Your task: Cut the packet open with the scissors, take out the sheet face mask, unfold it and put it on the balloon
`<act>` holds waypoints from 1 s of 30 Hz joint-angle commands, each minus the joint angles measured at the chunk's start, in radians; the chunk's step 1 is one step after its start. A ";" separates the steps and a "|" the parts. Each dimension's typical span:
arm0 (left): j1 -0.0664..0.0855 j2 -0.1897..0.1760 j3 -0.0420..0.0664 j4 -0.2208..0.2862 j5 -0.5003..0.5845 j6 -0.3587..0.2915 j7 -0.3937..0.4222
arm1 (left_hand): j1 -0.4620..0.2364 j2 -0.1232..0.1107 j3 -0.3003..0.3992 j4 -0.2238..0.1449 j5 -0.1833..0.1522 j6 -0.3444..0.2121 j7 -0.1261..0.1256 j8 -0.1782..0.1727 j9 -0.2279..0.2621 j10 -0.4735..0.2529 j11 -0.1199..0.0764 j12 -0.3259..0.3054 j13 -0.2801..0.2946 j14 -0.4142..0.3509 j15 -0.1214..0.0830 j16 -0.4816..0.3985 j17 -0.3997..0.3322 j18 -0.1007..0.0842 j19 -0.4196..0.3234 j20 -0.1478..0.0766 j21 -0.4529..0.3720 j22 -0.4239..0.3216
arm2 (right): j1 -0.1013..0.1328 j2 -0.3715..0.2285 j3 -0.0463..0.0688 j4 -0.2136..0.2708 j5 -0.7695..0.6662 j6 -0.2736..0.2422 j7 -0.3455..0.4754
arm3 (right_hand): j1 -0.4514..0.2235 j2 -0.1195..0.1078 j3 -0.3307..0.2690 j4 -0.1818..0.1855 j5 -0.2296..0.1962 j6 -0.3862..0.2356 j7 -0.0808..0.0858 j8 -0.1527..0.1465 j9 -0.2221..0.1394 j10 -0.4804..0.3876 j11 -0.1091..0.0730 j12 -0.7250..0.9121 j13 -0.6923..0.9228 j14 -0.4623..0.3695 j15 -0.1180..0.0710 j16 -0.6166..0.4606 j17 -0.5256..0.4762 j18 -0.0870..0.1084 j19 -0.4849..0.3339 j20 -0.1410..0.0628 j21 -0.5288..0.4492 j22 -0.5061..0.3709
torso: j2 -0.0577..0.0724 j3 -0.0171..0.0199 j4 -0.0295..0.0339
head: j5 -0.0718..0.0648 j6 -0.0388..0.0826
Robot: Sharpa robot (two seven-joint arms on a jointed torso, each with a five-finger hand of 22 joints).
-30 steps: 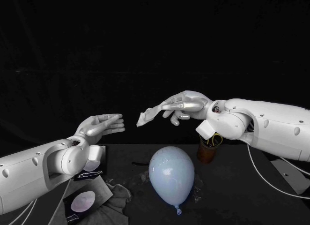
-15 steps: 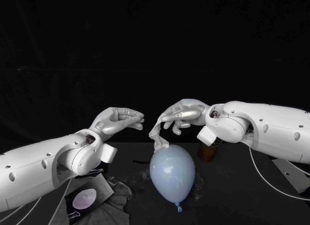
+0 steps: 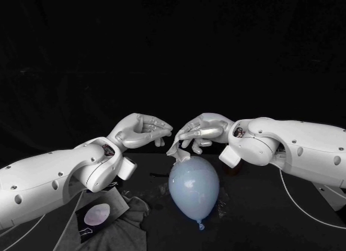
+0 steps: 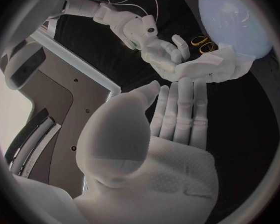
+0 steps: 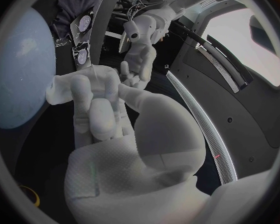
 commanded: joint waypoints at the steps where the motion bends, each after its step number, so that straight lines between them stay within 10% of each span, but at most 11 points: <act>1: 0.002 0.001 0.002 0.012 -0.130 -0.047 -0.047 | -0.007 -0.017 -0.014 0.008 -0.002 0.008 -0.005 0.002 -0.001 0.013 -0.007 0.015 0.008 0.026 -0.007 0.053 0.025 0.009 0.023 -0.010 0.027 0.012 | -0.003 -0.003 0.000 0.012 -0.033 -0.051 0.048 | 0.003 0.011 0.018 -0.010 0.001 0.007 -0.002 0.015 0.111 0.007 0.002 0.004 0.001 0.004 -0.002 0.000 0.001 0.008 0.006 -0.001 0.003 0.001 | 0.000 -0.0001 0.0017 | 0.002 -0.008; 10: 0.002 0.005 0.001 0.020 -0.241 -0.091 -0.125 | -0.036 -0.058 -0.056 0.040 -0.001 0.022 -0.018 0.008 -0.002 0.036 -0.019 0.050 0.031 0.052 -0.019 0.113 0.050 0.007 0.049 -0.030 0.060 0.026 | -0.008 -0.016 0.000 0.045 -0.041 -0.080 0.081 | 0.002 0.011 0.020 -0.011 0.001 0.007 -0.002 0.016 0.112 0.008 0.002 0.005 0.002 0.005 -0.003 0.001 0.002 0.007 0.009 -0.001 0.009 0.004 | 0.000 -0.0009 0.0004 | 0.003 -0.021; 30: 0.001 0.009 0.001 0.030 -0.258 -0.150 -0.173 | -0.012 -0.051 -0.057 0.044 -0.001 0.036 -0.022 0.019 -0.001 0.047 -0.027 0.082 0.052 0.051 -0.026 0.119 0.049 0.007 0.049 -0.034 0.065 0.027 | -0.013 -0.035 0.000 0.079 -0.053 -0.082 0.092 | 0.000 0.010 0.024 -0.013 0.001 0.007 -0.003 0.017 0.116 0.009 0.001 0.006 0.006 0.007 -0.003 0.001 0.003 0.005 0.015 -0.002 0.024 0.011 | 0.000 -0.0007 0.0002 | 0.006 -0.022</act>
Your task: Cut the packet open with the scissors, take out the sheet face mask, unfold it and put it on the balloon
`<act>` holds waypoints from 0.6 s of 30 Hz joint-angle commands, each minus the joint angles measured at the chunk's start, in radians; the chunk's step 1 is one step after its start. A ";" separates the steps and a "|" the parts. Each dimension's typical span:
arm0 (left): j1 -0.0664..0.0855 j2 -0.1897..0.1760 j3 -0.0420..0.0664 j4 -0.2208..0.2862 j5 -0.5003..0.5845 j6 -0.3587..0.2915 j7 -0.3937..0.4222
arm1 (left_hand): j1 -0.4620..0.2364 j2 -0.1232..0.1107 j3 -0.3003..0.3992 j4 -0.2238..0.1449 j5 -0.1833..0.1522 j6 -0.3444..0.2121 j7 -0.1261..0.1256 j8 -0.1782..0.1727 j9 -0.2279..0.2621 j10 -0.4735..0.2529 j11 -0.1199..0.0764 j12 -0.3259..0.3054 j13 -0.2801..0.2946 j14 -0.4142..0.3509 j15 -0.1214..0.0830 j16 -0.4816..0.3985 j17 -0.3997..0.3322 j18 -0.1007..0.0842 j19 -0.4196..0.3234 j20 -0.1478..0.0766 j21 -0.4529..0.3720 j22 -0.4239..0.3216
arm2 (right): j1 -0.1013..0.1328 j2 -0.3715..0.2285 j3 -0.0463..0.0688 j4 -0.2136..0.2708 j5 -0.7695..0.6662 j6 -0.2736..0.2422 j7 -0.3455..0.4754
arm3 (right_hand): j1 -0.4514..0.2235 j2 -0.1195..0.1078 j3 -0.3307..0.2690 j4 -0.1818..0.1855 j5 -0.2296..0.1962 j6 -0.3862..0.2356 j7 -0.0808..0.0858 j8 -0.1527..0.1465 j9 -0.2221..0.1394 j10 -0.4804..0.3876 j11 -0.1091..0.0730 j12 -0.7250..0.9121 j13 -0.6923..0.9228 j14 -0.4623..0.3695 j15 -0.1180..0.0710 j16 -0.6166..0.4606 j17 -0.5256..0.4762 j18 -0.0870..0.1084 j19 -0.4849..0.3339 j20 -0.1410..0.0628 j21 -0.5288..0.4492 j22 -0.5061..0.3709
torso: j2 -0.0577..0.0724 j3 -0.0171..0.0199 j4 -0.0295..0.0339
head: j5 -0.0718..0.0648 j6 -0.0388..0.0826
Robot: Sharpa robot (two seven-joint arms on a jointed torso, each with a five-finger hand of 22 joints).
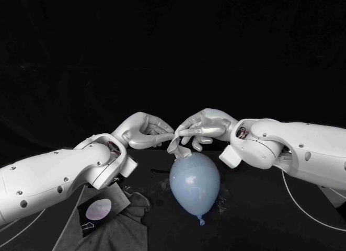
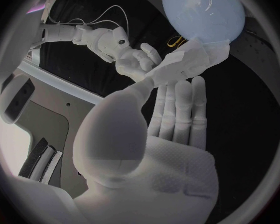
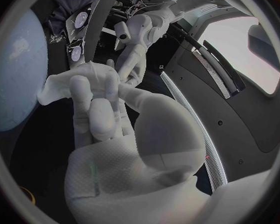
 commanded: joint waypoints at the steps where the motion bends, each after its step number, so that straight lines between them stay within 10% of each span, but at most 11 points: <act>1: 0.001 0.003 0.001 0.005 0.000 -0.026 -0.009 | 0.009 0.002 -0.007 0.007 -0.001 0.008 -0.001 0.008 0.001 0.004 0.000 0.008 0.003 0.002 -0.005 0.005 0.000 0.005 0.003 -0.005 0.004 0.002 | -0.001 0.000 0.000 0.004 -0.016 -0.001 0.018 | -0.001 0.009 0.015 -0.010 0.003 0.008 0.002 0.016 0.116 0.009 0.000 0.006 0.001 0.004 -0.007 0.001 0.000 0.014 0.006 0.000 0.004 0.002 | 0.000 0.0001 -0.0003 | 0.001 -0.001; 18: 0.001 0.007 0.001 0.012 0.023 0.029 -0.004 | -0.045 -0.016 -0.066 0.082 -0.002 0.018 -0.008 0.021 0.003 -0.003 -0.005 0.047 0.032 0.008 -0.008 0.014 -0.002 0.004 0.005 -0.006 0.006 -0.002 | -0.009 0.006 0.000 0.006 -0.035 -0.023 0.008 | -0.003 0.008 0.019 -0.012 0.003 0.008 0.001 0.017 0.118 0.009 0.000 0.006 0.004 0.004 -0.007 -0.002 -0.005 0.013 0.008 0.000 0.008 0.004 | -0.001 0.0000 -0.0004 | -0.005 -0.006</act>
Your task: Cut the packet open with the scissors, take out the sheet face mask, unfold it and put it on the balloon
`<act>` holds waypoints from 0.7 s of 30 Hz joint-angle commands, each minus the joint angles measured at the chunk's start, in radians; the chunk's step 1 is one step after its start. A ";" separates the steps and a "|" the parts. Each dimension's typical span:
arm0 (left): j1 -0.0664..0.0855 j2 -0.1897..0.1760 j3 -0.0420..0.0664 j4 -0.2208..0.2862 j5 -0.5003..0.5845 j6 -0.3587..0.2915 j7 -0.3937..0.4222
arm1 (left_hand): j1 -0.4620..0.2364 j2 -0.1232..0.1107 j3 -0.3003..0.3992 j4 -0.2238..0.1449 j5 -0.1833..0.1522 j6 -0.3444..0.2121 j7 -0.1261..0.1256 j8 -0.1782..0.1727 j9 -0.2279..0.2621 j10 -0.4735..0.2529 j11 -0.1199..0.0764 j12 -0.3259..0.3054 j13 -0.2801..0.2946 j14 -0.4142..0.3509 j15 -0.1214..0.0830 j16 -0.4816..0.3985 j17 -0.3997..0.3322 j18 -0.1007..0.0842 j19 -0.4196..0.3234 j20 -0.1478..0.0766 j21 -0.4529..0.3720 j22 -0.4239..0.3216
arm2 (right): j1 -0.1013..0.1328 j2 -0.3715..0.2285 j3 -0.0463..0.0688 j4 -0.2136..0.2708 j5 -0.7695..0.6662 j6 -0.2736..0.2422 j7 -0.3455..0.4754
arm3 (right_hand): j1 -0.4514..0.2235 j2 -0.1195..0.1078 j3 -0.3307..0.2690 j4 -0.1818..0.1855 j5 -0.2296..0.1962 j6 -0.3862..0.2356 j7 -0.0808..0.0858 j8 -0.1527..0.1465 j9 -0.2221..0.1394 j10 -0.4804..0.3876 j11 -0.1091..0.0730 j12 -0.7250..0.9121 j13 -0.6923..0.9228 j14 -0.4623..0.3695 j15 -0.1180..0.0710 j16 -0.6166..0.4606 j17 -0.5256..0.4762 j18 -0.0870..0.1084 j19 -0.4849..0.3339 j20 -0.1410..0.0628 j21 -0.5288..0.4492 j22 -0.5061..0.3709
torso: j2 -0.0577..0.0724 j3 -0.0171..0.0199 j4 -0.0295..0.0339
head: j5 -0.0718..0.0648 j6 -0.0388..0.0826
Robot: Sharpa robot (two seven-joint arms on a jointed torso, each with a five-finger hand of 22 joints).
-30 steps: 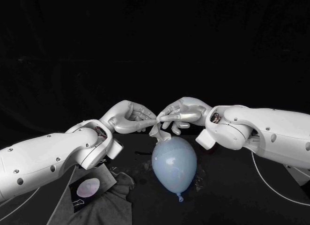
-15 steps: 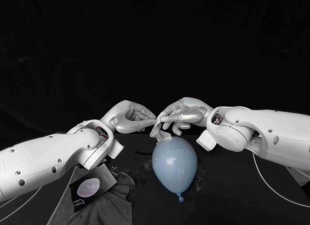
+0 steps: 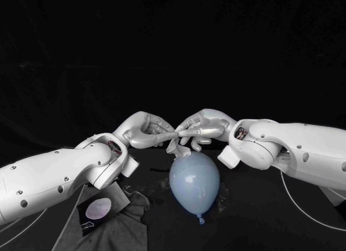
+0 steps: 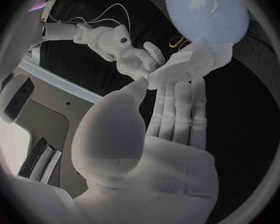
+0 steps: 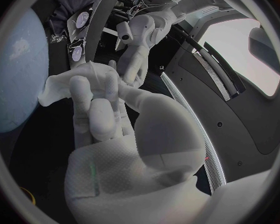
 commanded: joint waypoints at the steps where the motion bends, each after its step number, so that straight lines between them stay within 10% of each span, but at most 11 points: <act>1: 0.001 0.003 0.001 0.002 0.012 0.033 0.002 | -0.012 0.002 -0.004 0.010 -0.002 0.008 0.002 0.005 0.001 -0.003 -0.005 0.005 0.002 0.002 -0.006 0.003 -0.001 0.005 0.002 -0.003 0.006 -0.001 | -0.001 0.001 0.000 0.005 -0.017 -0.009 0.007 | -0.003 0.008 0.019 -0.012 0.004 0.008 -0.003 0.017 0.118 0.008 0.001 0.006 0.002 -0.002 -0.005 -0.002 -0.001 0.015 0.007 0.001 0.006 0.001 | -0.001 0.0002 -0.0005 | -0.002 -0.002; 11: 0.001 0.006 0.001 -0.001 0.009 0.049 -0.005 | 0.018 0.019 0.001 0.015 -0.001 0.015 -0.003 0.009 0.001 -0.004 -0.010 0.013 0.009 0.000 -0.010 0.003 -0.003 0.005 0.002 -0.003 0.005 -0.003 | -0.002 -0.002 0.000 0.018 -0.019 -0.021 0.015 | -0.006 0.008 0.021 -0.012 0.002 0.007 -0.002 0.018 0.120 0.008 0.001 0.007 0.004 -0.001 -0.005 -0.003 -0.002 0.014 0.009 0.001 0.011 0.004 | 0.001 0.0000 0.0000 | -0.001 -0.005; 21: 0.001 0.010 0.001 -0.002 0.003 0.047 -0.007 | 0.153 0.085 0.079 -0.041 -0.001 0.044 -0.015 0.027 0.005 0.000 -0.024 0.027 0.019 0.014 -0.025 0.017 0.009 0.006 0.009 -0.011 0.025 0.006 | -0.002 -0.004 0.000 0.020 0.011 -0.013 0.025 | -0.009 0.008 0.022 -0.011 0.001 0.007 -0.002 0.019 0.122 0.009 0.001 0.007 0.006 -0.002 -0.006 -0.005 -0.006 0.013 0.013 0.000 0.018 0.007 | 0.000 -0.0002 0.0006 | 0.001 -0.004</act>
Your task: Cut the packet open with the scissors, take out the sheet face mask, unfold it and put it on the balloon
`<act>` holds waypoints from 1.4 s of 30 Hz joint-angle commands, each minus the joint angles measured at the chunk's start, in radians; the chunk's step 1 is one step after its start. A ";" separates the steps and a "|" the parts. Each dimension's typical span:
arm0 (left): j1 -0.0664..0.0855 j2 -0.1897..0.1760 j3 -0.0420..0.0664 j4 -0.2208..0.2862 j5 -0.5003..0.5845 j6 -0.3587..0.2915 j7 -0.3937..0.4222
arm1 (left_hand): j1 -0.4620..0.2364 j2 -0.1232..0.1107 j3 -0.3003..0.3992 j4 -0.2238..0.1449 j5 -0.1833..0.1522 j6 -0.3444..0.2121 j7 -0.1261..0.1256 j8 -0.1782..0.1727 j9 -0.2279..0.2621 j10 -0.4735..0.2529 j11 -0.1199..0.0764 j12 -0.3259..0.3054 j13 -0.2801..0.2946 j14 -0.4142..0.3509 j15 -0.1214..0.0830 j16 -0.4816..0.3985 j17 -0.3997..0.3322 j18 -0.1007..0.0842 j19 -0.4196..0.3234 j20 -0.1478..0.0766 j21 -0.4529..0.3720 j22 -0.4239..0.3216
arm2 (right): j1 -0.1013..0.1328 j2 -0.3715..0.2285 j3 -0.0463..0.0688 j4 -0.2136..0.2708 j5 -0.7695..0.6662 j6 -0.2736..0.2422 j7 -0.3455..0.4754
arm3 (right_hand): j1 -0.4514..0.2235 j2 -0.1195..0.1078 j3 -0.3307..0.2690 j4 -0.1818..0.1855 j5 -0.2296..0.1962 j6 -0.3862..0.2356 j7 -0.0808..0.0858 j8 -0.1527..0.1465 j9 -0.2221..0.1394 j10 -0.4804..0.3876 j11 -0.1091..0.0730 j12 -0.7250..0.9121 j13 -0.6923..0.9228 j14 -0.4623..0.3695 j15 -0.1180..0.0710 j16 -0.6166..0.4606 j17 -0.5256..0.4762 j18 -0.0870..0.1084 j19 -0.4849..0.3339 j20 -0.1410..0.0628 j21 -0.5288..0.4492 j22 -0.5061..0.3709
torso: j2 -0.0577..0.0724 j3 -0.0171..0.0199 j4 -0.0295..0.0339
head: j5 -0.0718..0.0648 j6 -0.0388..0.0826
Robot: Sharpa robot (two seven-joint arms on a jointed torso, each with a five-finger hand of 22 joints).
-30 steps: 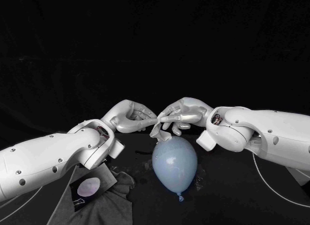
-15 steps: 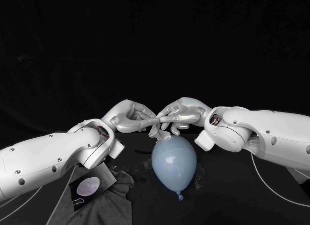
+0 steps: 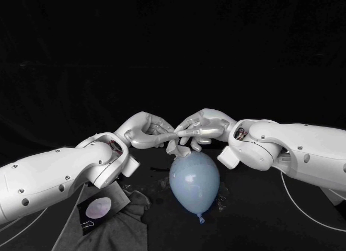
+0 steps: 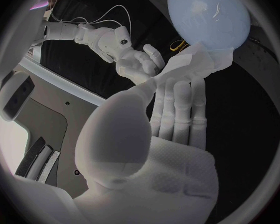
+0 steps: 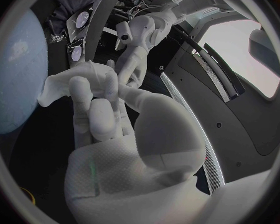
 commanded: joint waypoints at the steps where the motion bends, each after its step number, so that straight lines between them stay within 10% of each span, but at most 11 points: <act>1: 0.001 0.005 0.001 0.003 -0.001 0.016 0.003 | 0.021 0.014 0.018 -0.009 -0.001 0.014 0.000 0.010 0.005 0.007 -0.008 0.008 0.003 0.018 -0.006 0.015 0.026 0.007 0.003 -0.007 0.011 0.009 | 0.000 0.001 0.001 0.002 0.018 0.007 0.022 | -0.005 0.004 0.017 -0.012 0.007 0.004 0.001 0.019 0.122 0.008 0.002 0.003 0.001 -0.001 -0.005 -0.006 -0.002 0.009 0.007 0.000 0.006 0.002 | 0.000 -0.0002 0.0011 | 0.001 0.000; 13: 0.001 0.006 0.001 0.006 0.020 0.002 0.028 | 0.016 0.059 0.082 -0.035 -0.001 0.007 -0.005 0.042 0.024 0.031 -0.014 0.023 0.012 0.086 -0.013 0.074 0.114 0.006 0.002 -0.027 0.075 0.048 | 0.000 0.001 0.001 0.000 -0.009 0.012 -0.001 | -0.005 0.004 0.019 -0.014 0.007 0.004 0.000 0.020 0.124 0.008 0.001 0.004 0.003 0.000 -0.005 -0.005 0.000 0.008 0.009 0.000 0.010 0.005 | 0.000 -0.0002 0.0002 | 0.001 0.000; 42: 0.001 -0.001 0.001 -0.005 0.132 0.020 0.020 | -0.072 0.042 0.178 -0.033 -0.001 -0.005 -0.021 0.098 0.056 0.054 -0.028 0.048 0.034 0.140 -0.025 0.145 0.208 0.007 -0.009 -0.028 0.113 0.070 | 0.000 -0.003 -0.002 -0.001 -0.094 -0.029 -0.043 | -0.010 -0.001 0.028 -0.022 0.008 0.007 -0.003 0.025 0.134 0.012 -0.002 0.007 0.013 0.007 -0.008 -0.004 0.003 0.005 0.020 -0.002 0.032 0.015 | 0.000 -0.0001 0.0000 | 0.003 0.000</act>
